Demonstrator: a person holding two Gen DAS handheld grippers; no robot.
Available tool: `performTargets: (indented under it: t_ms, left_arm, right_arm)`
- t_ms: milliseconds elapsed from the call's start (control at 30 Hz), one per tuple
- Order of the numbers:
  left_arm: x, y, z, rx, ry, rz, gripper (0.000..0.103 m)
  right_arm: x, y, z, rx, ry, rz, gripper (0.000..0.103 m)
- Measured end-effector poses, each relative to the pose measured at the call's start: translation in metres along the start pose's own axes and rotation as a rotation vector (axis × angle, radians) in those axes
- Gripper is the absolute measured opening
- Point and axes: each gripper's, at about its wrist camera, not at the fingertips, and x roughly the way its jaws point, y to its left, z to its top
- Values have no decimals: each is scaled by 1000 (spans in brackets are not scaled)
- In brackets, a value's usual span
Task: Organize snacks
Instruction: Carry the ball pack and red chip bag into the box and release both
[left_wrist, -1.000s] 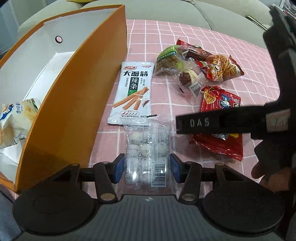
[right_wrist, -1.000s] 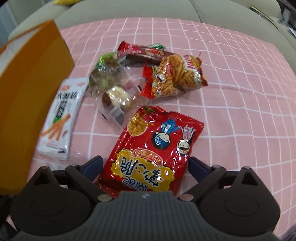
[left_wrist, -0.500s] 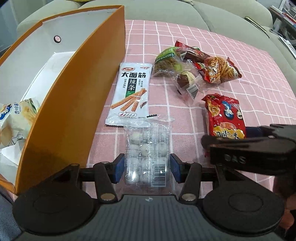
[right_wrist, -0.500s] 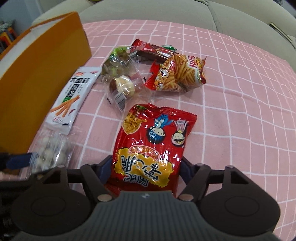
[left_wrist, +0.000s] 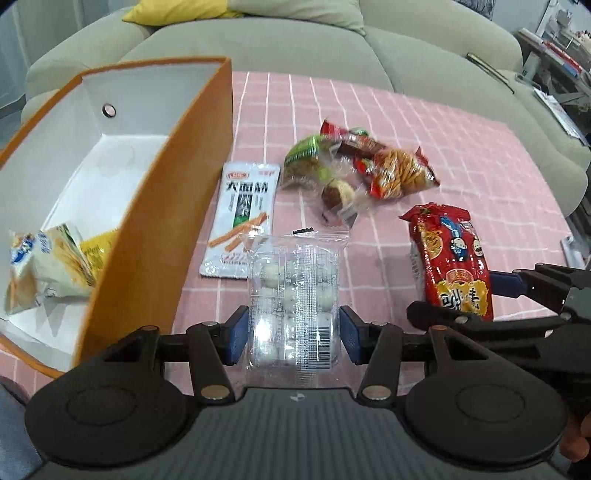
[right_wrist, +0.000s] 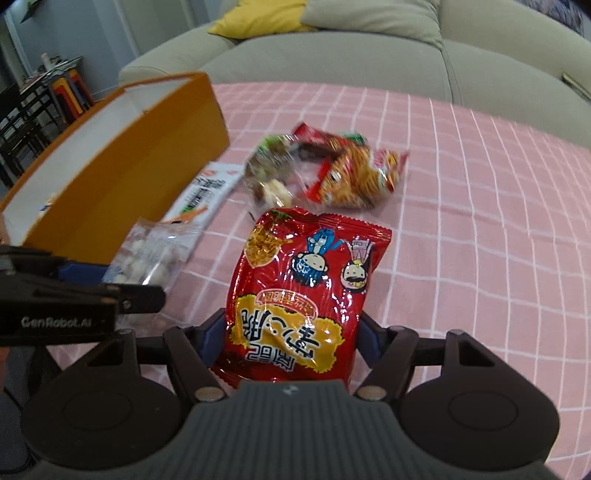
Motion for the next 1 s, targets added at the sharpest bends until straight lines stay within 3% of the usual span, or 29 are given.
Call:
performTargets:
  t_ms: [333, 667, 867, 1000]
  left_arm:
    - [-60, 18, 17, -15, -99, 29, 58]
    - [-119, 79, 39, -49, -223, 98, 58]
    - [-134, 114, 55, -24, -244, 173, 59]
    - [-132, 135, 65, -21, -217, 178, 59]
  right_arm:
    - [-40, 39, 28, -104, -79, 17, 68]
    - [-71, 108, 68, -225, -176, 74, 68]
    - [-74, 161, 86, -335, -202, 117, 68]
    - [-62, 194, 99, -418, -186, 130, 68]
